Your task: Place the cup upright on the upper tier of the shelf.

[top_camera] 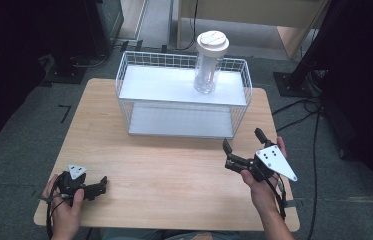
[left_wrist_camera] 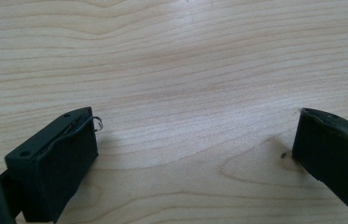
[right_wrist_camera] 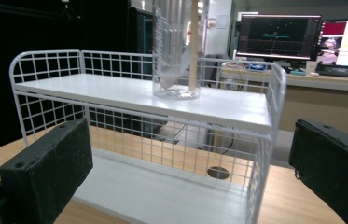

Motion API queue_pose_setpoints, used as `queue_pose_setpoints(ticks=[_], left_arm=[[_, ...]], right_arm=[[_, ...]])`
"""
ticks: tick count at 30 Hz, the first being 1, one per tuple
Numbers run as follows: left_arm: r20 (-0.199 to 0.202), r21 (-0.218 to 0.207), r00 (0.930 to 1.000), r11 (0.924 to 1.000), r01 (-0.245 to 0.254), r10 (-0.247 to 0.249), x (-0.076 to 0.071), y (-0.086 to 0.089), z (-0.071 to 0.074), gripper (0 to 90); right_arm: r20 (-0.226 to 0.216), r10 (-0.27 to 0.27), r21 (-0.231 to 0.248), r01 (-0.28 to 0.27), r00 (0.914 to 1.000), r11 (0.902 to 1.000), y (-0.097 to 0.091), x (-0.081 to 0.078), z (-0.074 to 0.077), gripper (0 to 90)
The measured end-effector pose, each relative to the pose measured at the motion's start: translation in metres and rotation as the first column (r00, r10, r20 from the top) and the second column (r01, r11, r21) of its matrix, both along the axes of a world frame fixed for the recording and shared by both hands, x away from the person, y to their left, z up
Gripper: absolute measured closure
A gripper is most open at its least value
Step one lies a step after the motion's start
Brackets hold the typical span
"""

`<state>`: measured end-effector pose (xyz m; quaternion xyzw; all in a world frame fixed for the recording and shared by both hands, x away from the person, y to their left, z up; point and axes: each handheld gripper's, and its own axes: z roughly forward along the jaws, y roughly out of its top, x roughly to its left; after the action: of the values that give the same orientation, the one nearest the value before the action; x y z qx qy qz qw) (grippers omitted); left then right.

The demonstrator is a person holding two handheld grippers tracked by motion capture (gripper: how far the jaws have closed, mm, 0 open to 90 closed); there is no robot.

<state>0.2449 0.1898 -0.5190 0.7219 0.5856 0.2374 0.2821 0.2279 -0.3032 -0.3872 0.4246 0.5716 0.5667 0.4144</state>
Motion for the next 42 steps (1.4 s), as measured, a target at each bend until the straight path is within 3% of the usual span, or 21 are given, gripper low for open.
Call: queue_pose_setpoints(ticks=[21, 36, 42], left_arm=[[0.000, -0.001, 1.0000, 1.0000, 0.000, 0.000, 0.000, 0.000, 0.000, 0.2], [0.000, -0.001, 1.0000, 1.0000, 0.000, 0.000, 0.000, 0.000, 0.000, 0.2], [0.000, -0.001, 1.0000, 1.0000, -0.001, 0.001, 0.000, 0.000, 0.000, 0.2]], right_arm=[[-0.061, -0.099, 0.026, 0.100, 0.9932, 0.9946, -0.050, -0.025, -0.041, 0.0], [-0.153, -0.178, 0.018, 0.183, 0.9720, 0.9830, -0.086, -0.039, -0.080, 0.0], [-0.187, -0.213, 0.004, 0.217, 0.9590, 0.9761, -0.099, -0.045, -0.092, 0.0]])
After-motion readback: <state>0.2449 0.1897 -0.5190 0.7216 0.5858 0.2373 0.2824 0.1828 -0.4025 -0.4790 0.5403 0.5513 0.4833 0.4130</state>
